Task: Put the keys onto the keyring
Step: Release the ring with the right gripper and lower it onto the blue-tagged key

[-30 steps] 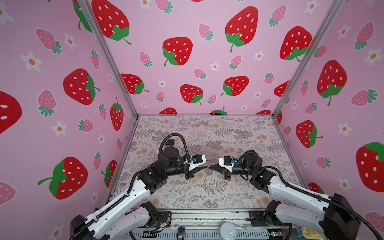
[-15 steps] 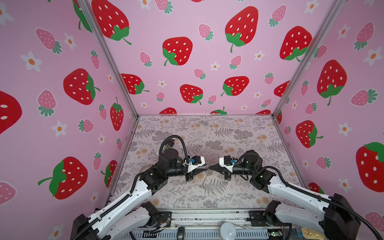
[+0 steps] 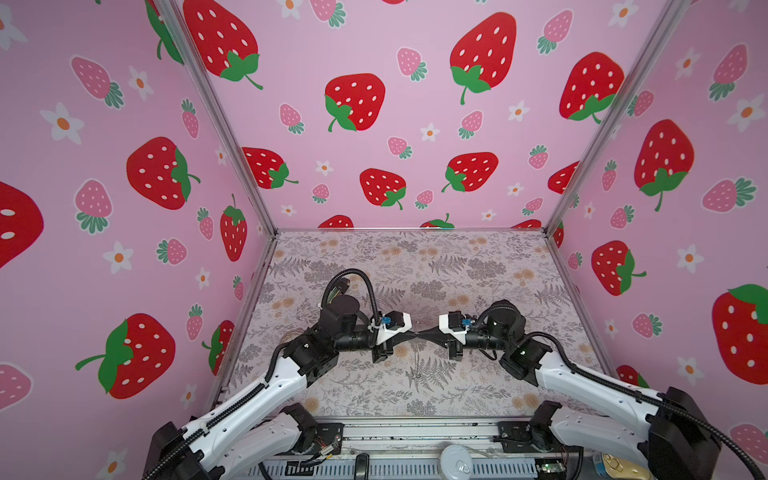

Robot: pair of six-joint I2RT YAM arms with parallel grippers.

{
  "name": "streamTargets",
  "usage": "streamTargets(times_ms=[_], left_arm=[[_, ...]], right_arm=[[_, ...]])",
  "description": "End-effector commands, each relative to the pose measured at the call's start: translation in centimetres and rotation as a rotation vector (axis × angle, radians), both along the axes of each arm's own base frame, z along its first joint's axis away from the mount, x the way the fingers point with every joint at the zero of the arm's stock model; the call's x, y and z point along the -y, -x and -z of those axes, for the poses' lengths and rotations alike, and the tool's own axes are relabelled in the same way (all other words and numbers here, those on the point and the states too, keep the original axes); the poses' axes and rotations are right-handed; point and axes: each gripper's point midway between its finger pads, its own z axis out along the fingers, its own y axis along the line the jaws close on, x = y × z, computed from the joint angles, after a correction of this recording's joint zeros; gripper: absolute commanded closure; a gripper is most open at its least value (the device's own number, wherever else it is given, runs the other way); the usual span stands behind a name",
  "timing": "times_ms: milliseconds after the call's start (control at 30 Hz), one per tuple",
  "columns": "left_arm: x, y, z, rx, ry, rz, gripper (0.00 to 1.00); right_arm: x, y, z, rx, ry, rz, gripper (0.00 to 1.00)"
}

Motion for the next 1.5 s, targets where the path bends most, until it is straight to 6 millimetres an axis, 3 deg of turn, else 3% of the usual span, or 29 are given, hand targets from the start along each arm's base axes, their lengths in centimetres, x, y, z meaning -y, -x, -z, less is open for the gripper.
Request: streamTargets(times_ms=[0,167,267,367,533,767,933,1200,1367,1467], left_arm=[[0.3,0.1,-2.2,0.079,0.033,0.026,1.0],[-0.5,-0.6,-1.5,0.176,-0.005,-0.029,1.0],[-0.7,-1.3,-1.0,0.254,-0.019,-0.062,1.0],[-0.7,-1.6,-0.7,0.331,-0.032,-0.061,1.0],[-0.3,-2.4,-0.1,0.448,-0.042,-0.054,1.0],[0.2,-2.9,1.1,0.464,-0.073,-0.042,1.0],[0.2,-2.9,1.5,0.432,-0.064,-0.048,1.0],[0.9,-2.7,2.1,0.37,-0.055,-0.012,1.0],[1.1,-2.6,2.3,0.318,-0.039,0.04,1.0],[1.2,-2.8,1.9,0.288,-0.005,0.053,1.0]], right_arm=[[0.1,0.5,-0.9,0.023,-0.03,-0.012,0.86],[1.3,-0.5,-0.9,0.021,-0.021,0.104,0.63],[2.6,-1.7,-0.9,-0.025,-0.006,0.229,0.59],[4.5,-4.3,-0.5,-0.154,-0.001,0.443,0.57],[8.4,-8.1,1.8,-0.399,0.003,0.796,0.57],[10.7,-10.2,7.4,-0.616,0.114,1.037,0.58],[12.5,-10.5,12.0,-0.72,0.252,1.165,0.58],[14.6,-10.9,15.4,-0.744,0.35,1.207,0.6],[16.4,-10.6,18.4,-0.72,0.472,1.276,0.68],[16.9,-10.9,19.0,-0.705,0.502,1.308,0.72]])
